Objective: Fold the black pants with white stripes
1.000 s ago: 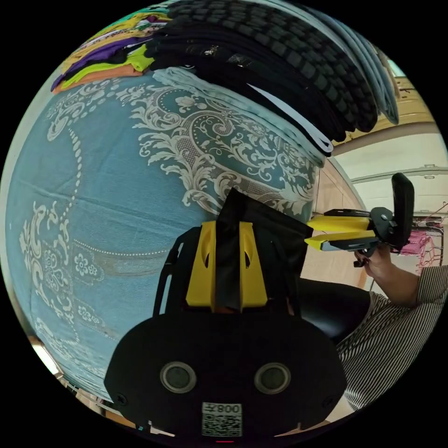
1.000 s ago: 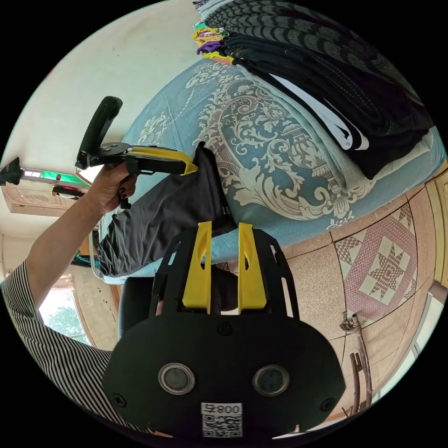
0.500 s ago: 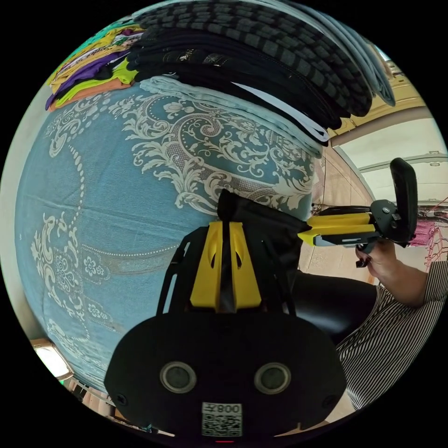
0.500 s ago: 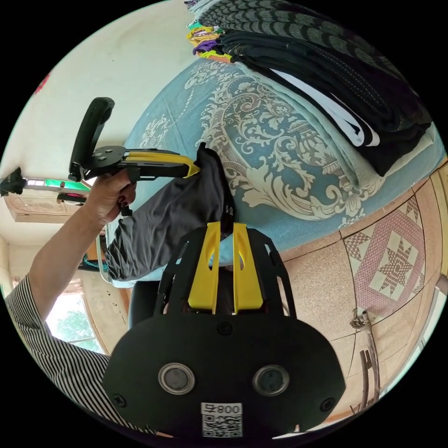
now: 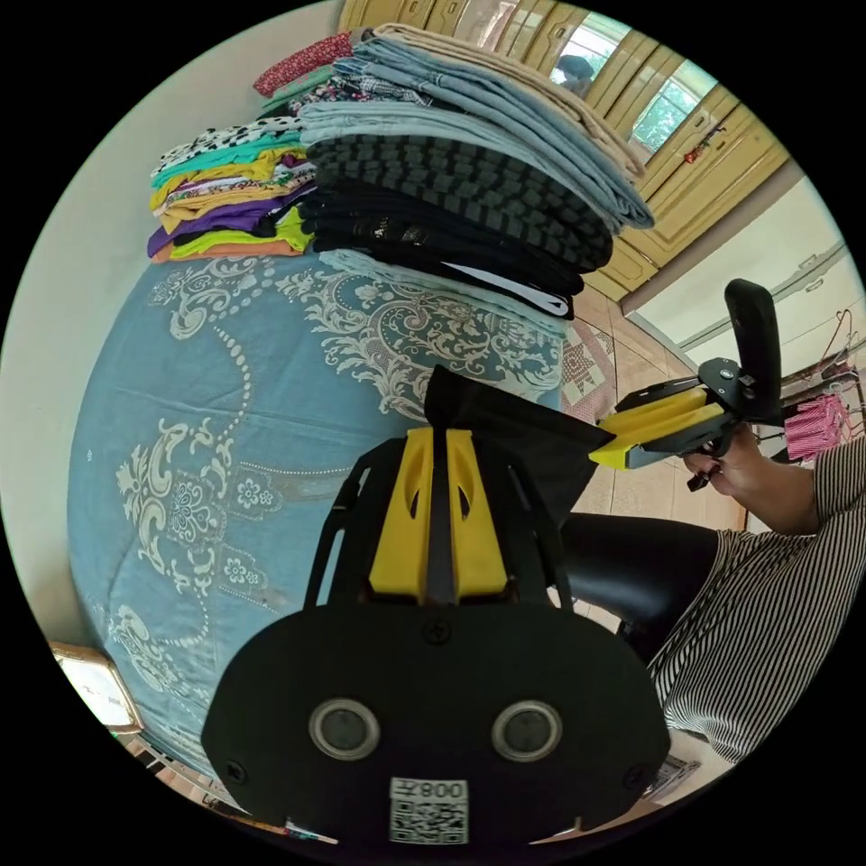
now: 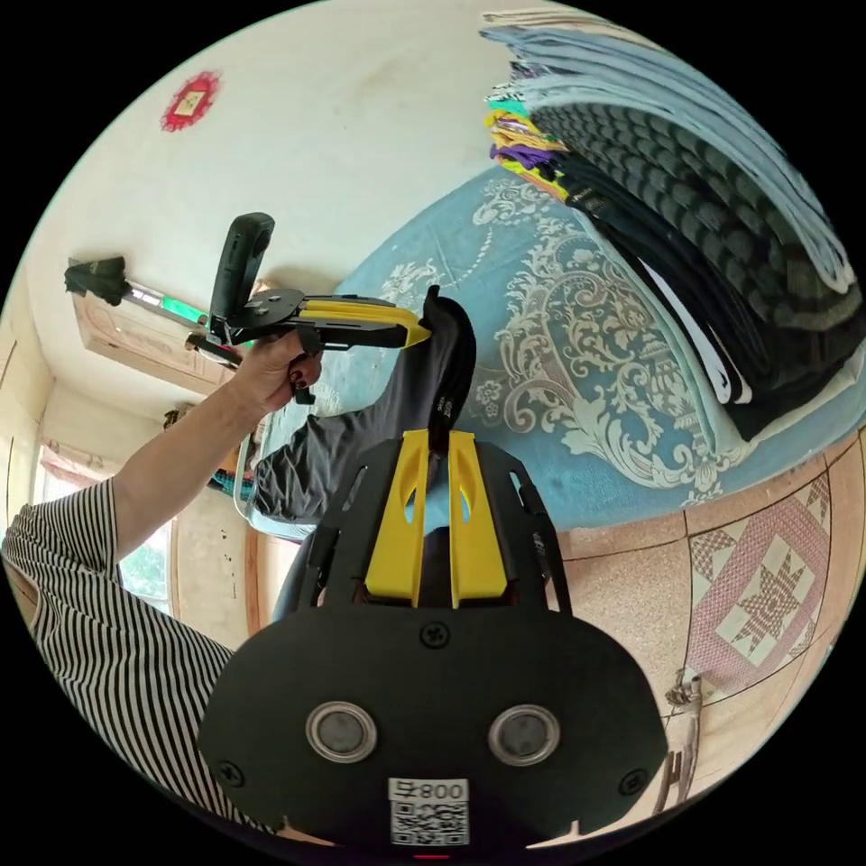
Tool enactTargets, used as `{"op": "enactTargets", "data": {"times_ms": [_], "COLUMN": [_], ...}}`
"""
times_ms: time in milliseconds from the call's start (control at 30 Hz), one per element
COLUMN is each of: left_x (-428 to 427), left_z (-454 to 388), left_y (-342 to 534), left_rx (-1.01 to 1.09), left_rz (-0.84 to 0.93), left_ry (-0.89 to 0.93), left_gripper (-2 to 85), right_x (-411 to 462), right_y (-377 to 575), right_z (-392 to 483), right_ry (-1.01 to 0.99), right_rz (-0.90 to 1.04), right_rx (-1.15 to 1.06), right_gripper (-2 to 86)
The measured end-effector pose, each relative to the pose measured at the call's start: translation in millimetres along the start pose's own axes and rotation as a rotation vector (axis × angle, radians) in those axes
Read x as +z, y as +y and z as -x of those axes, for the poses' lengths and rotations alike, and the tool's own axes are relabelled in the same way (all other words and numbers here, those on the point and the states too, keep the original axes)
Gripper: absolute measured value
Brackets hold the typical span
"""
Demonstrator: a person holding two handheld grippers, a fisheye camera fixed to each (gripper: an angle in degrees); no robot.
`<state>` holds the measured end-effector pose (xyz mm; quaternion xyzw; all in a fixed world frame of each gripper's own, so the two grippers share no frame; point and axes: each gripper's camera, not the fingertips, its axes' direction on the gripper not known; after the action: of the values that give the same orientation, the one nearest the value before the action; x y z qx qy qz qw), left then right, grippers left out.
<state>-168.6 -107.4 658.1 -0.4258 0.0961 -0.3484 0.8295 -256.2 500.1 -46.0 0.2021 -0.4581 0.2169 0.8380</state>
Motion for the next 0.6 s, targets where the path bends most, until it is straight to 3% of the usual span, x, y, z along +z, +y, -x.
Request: {"op": "enactTargets", "data": {"times_ms": [300, 600], "left_x": [-70.4, -97.0], "left_z": [21.6, 53.1], "left_y": [102.1, 238.5], "left_rx": [-0.101, -0.302], "left_rz": [-0.196, -0.261], "left_ry": [0.016, 0.033], "left_gripper": [1.9, 2.4], "right_x": [32.8, 168.1], "right_y": [18.9, 53.1], "right_z": [125.7, 255.3], "right_ry": [-0.114, -0.229], "right_rz": [0.031, 0.226], "right_rx": [-0.277, -0.529], "right_gripper": [3.3, 3.5]}}
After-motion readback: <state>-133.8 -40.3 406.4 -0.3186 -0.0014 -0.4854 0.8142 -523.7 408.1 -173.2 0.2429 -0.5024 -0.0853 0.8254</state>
